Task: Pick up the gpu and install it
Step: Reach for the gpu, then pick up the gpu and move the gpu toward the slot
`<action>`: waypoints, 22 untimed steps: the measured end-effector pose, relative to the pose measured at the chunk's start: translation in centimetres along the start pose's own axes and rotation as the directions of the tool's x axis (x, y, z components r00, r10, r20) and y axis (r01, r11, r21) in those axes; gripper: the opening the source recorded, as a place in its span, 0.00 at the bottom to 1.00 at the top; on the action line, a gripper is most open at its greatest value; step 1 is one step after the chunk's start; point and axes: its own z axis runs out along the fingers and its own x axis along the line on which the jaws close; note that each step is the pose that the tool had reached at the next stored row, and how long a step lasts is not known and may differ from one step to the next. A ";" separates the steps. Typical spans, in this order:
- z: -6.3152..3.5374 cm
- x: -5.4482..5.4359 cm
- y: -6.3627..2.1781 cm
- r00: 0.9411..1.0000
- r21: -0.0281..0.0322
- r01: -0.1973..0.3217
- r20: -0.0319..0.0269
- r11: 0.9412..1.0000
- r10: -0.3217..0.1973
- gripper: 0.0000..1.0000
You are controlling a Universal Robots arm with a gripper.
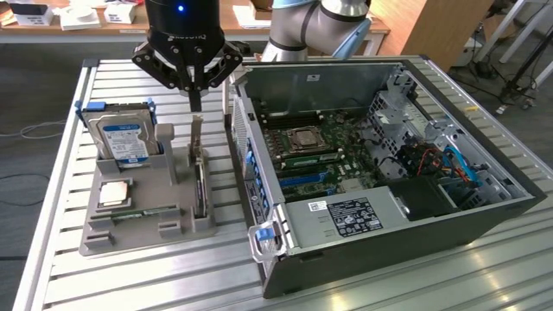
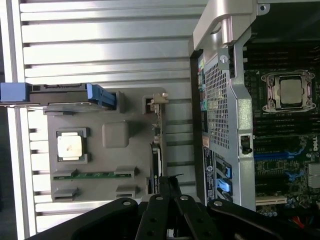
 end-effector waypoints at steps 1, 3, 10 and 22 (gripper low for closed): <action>0.00 0.0 0.00 1.000 0.000 0.000 0.000 1.000 0.000 0.11; 0.00 0.0 0.00 1.000 0.000 0.000 0.000 1.000 0.000 0.11; 0.00 0.0 0.00 1.000 0.000 0.000 0.000 1.000 0.000 0.11; 0.00 0.0 0.00 1.000 0.000 0.000 0.000 1.000 0.000 0.42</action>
